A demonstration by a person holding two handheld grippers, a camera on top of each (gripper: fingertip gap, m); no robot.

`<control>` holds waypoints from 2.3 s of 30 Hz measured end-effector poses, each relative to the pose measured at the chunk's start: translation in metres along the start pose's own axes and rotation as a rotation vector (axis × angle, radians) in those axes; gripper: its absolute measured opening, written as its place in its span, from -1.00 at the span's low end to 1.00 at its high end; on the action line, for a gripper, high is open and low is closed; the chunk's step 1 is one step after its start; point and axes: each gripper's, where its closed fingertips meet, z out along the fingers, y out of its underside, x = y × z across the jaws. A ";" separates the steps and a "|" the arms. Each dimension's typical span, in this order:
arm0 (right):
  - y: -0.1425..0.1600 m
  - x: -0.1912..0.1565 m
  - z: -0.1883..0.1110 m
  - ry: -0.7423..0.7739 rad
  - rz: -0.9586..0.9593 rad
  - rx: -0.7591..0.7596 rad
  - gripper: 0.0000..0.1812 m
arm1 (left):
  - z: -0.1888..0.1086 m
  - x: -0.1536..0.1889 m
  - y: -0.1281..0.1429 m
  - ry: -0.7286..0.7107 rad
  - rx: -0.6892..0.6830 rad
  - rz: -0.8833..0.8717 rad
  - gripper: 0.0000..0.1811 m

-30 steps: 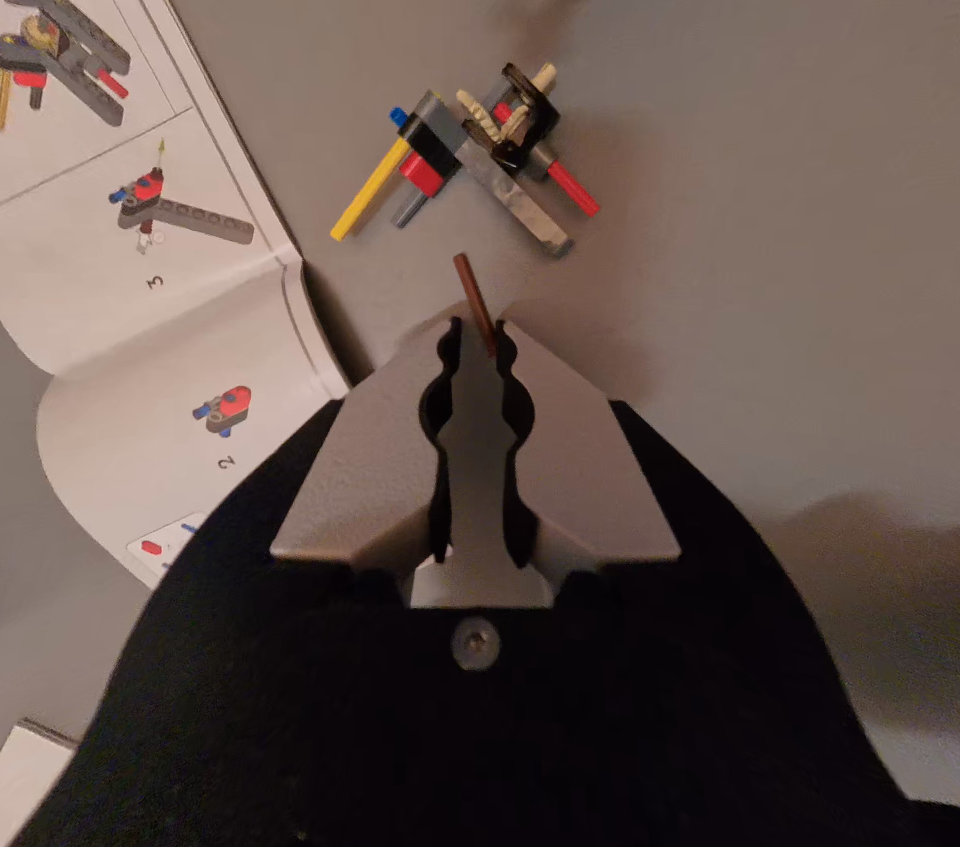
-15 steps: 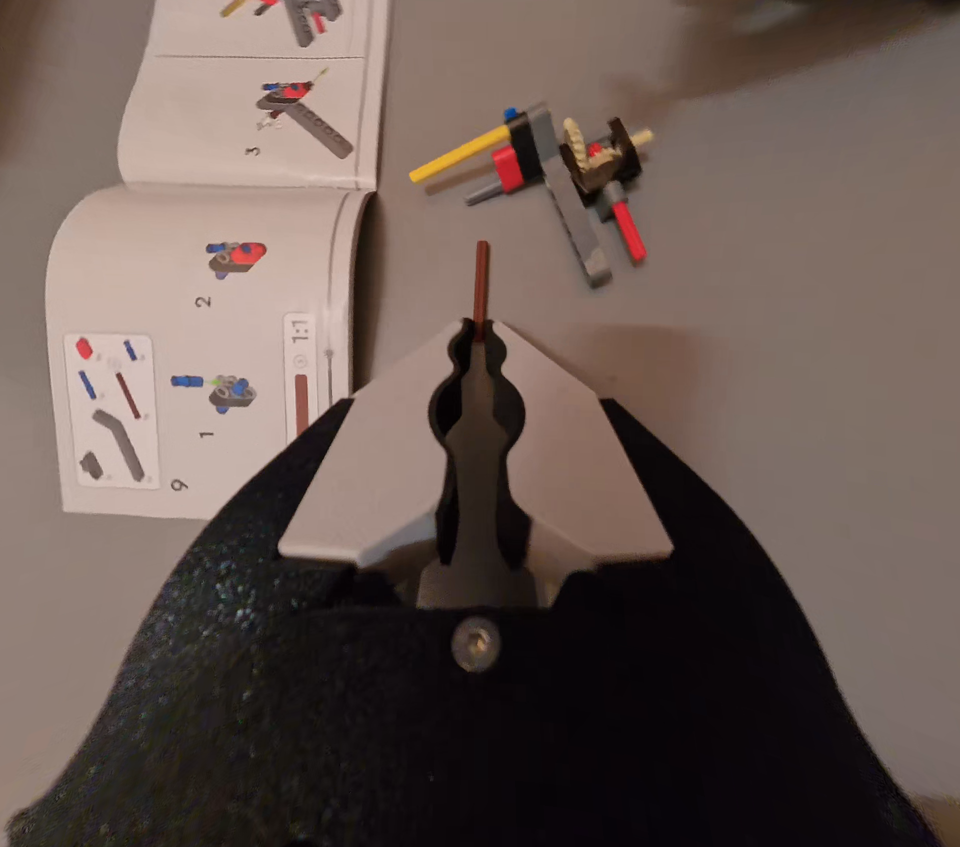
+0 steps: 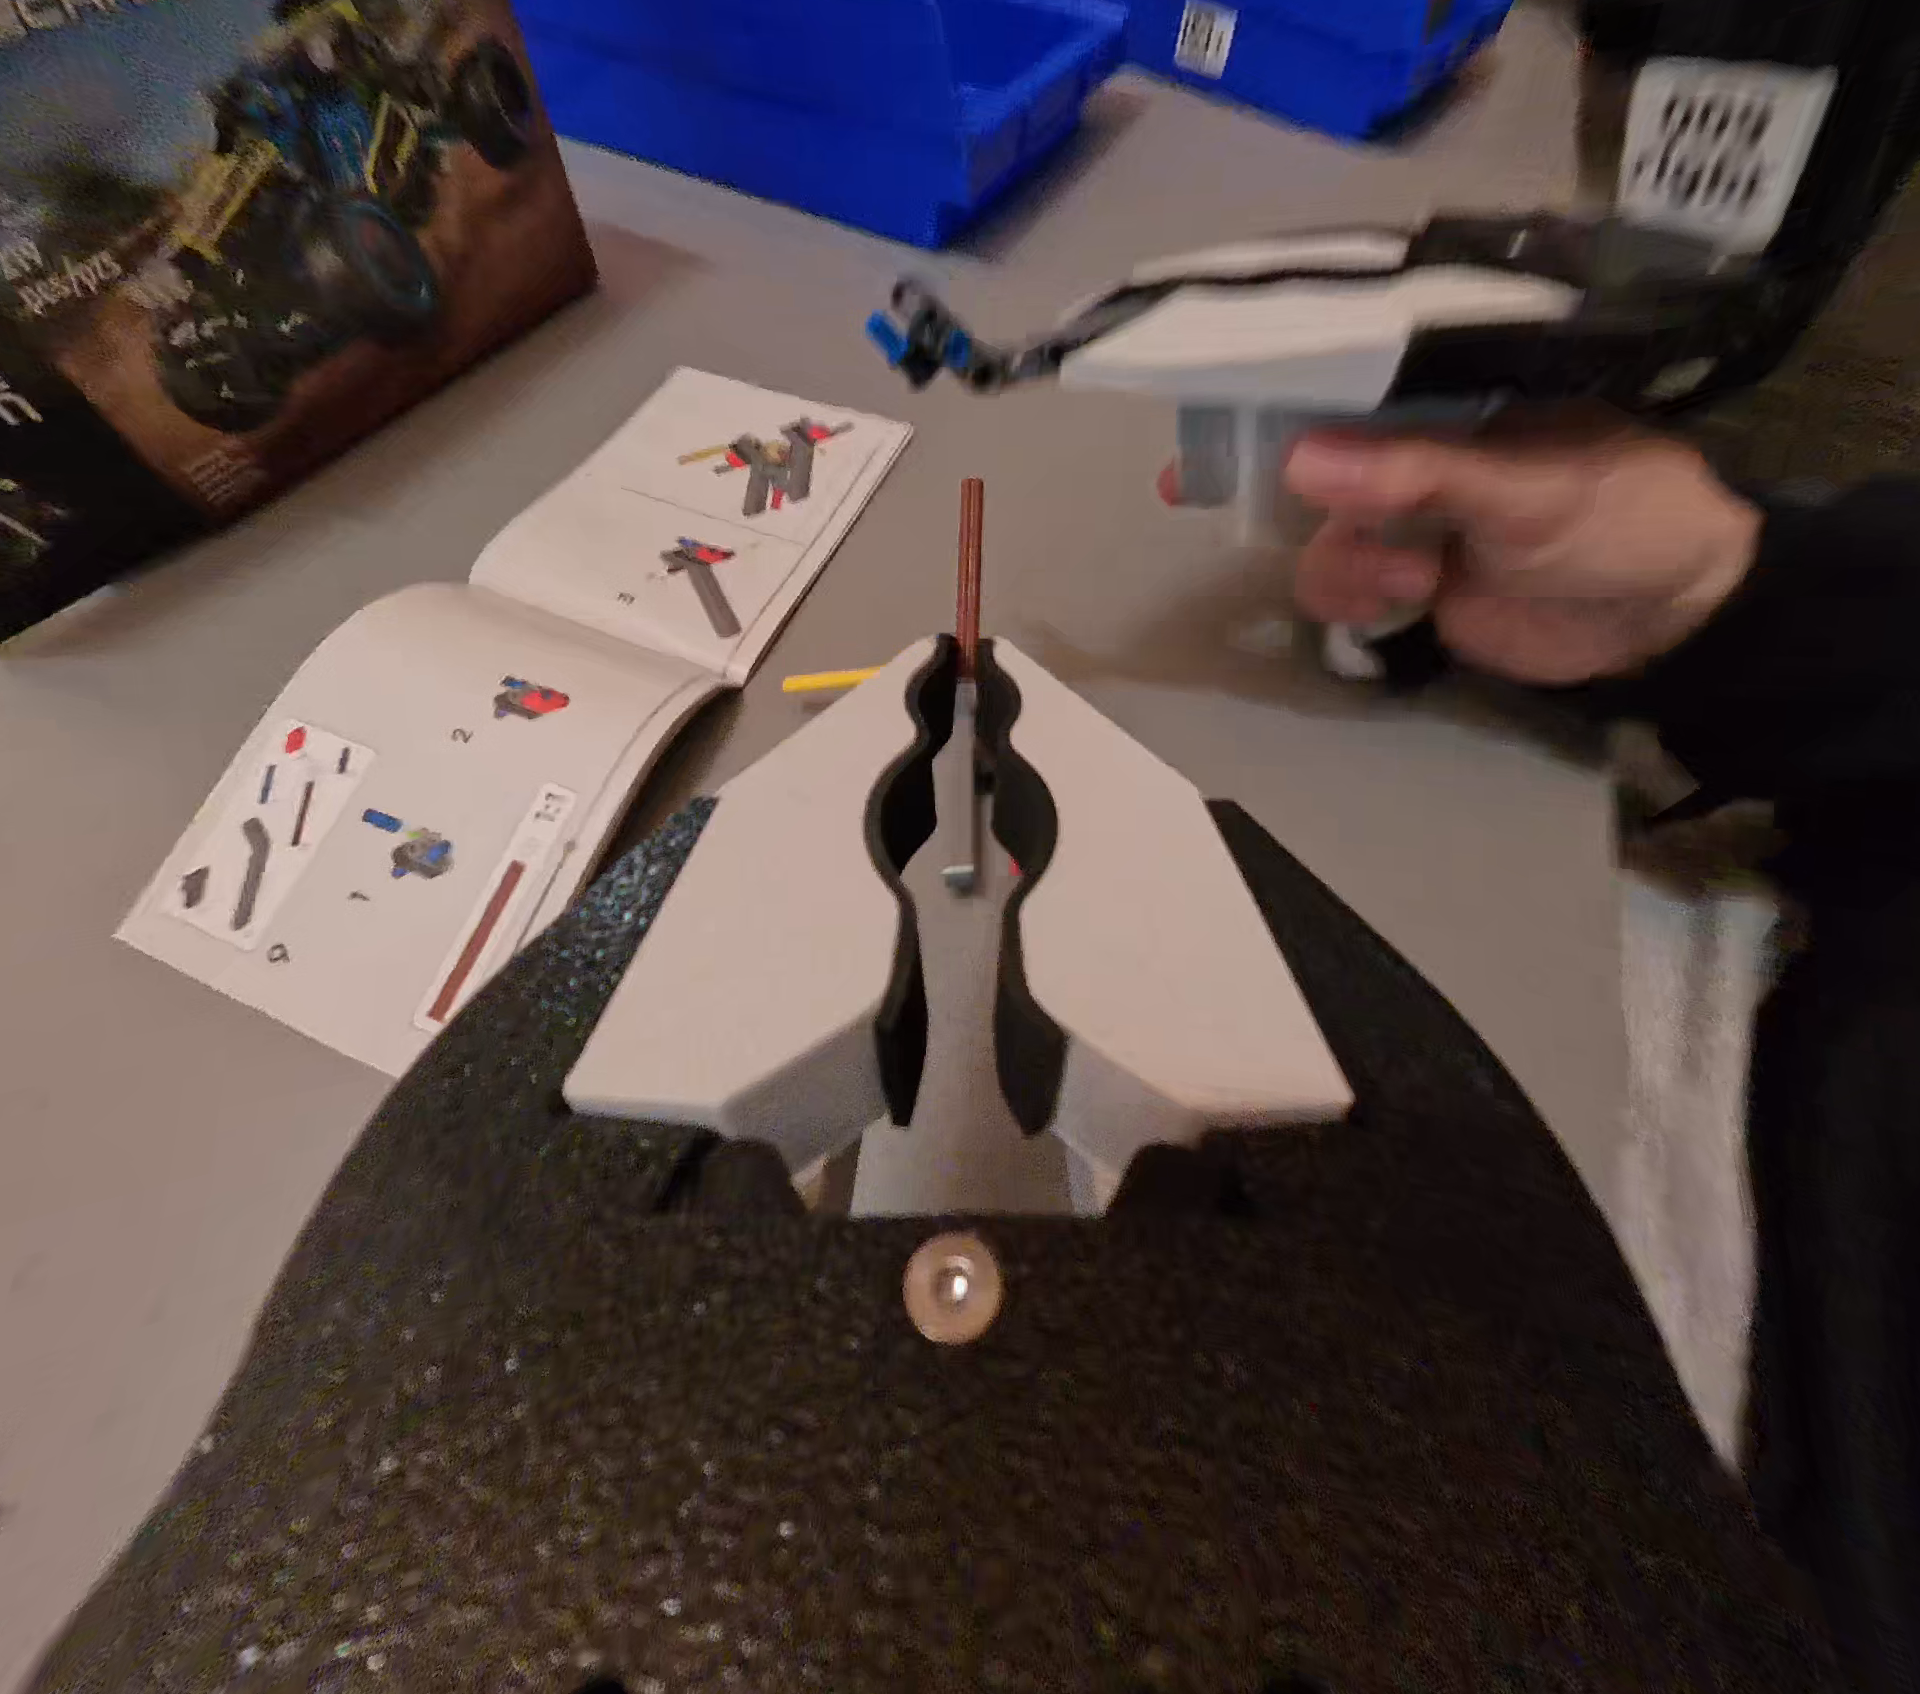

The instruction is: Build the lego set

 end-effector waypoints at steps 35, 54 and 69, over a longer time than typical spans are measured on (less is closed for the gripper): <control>0.025 -0.023 0.008 0.126 -0.789 -0.136 -0.92 | 0.003 0.004 0.000 -0.011 0.046 -0.073 -0.99; 0.007 -0.042 0.005 0.036 -0.679 -0.045 -0.93 | -0.009 0.016 -0.025 0.151 0.257 -0.084 -0.83; 0.007 -0.078 -0.011 -0.403 -0.379 0.047 -0.94 | -0.025 0.043 -0.016 0.320 0.268 0.168 -0.55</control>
